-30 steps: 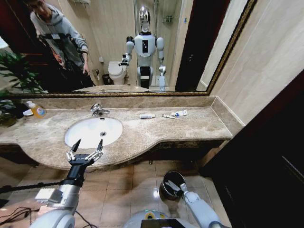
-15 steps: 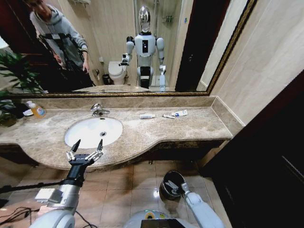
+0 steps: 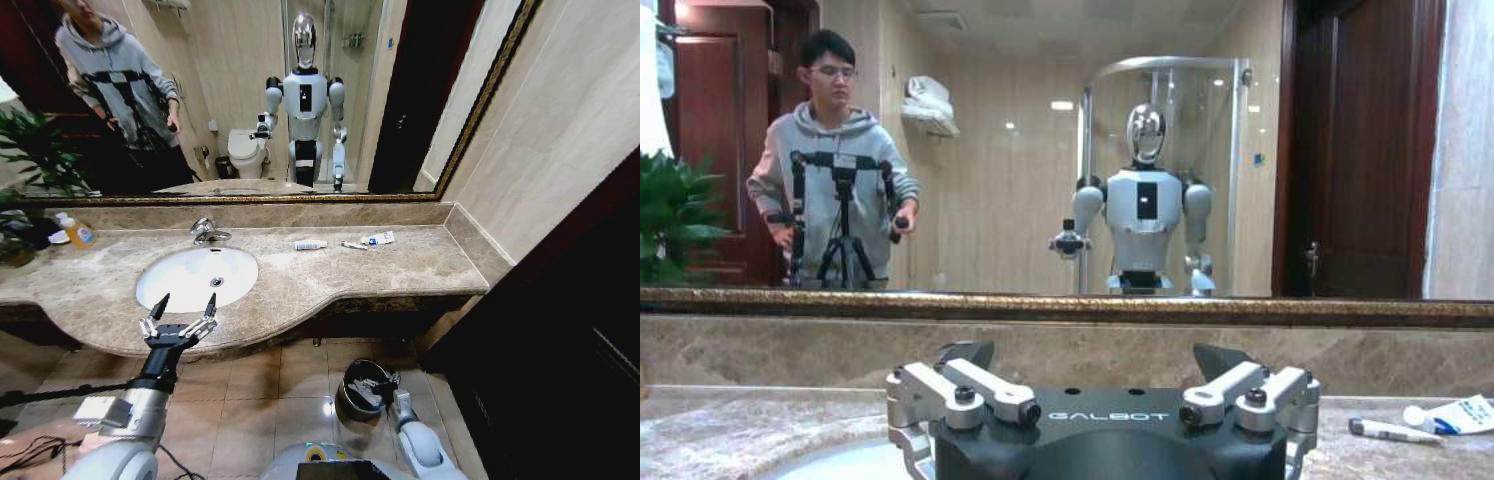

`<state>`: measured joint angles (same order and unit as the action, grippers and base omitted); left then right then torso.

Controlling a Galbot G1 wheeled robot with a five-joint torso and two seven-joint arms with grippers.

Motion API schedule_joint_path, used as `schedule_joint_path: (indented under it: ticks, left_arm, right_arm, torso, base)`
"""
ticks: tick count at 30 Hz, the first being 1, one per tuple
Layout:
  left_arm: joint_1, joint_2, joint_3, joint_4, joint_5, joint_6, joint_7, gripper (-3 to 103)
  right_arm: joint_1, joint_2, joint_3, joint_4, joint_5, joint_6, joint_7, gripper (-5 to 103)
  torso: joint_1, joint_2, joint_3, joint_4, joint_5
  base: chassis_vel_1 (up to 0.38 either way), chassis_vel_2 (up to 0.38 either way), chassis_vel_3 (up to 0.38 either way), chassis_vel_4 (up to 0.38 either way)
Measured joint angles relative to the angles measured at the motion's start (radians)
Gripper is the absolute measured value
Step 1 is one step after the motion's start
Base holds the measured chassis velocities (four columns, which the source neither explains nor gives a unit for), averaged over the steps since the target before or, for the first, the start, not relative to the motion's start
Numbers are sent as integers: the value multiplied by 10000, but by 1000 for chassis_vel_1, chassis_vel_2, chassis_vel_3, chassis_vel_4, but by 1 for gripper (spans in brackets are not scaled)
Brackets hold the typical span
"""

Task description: Pick up the trash from the sink and place it in the trash bin.

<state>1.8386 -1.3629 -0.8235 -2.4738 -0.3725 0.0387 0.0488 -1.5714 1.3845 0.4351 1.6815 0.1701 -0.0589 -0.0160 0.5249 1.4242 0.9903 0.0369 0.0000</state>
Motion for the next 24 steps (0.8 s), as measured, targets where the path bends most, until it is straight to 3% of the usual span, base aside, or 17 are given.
schedule_joint_path:
  ticks: [8, 14, 24]
  left_arm:
    - [0, 0, 1, 0, 0, 0, 1, 100]
    - [0, 0, 1, 0, 0, 0, 1, 100]
    - [1, 0, 1, 0, 0, 0, 1, 100]
  right_arm:
    - [-1211, 182, 278, 2080, -47, -58, 163, 100]
    - [-2236, 372, 282, 4107, 53, 290, -72, 100]
    - [-1462, 75, 57, 5080, -36, 69, -575, 100]
  torso:
    - [0, 0, 0, -2, -1]
    - [1, 0, 1, -3, -1]
    - [2, 0, 2, -2, -1]
  base:
    - [0, 0, 0, 0]
    - [0, 0, 0, 0]
    - [0, 0, 0, 0]
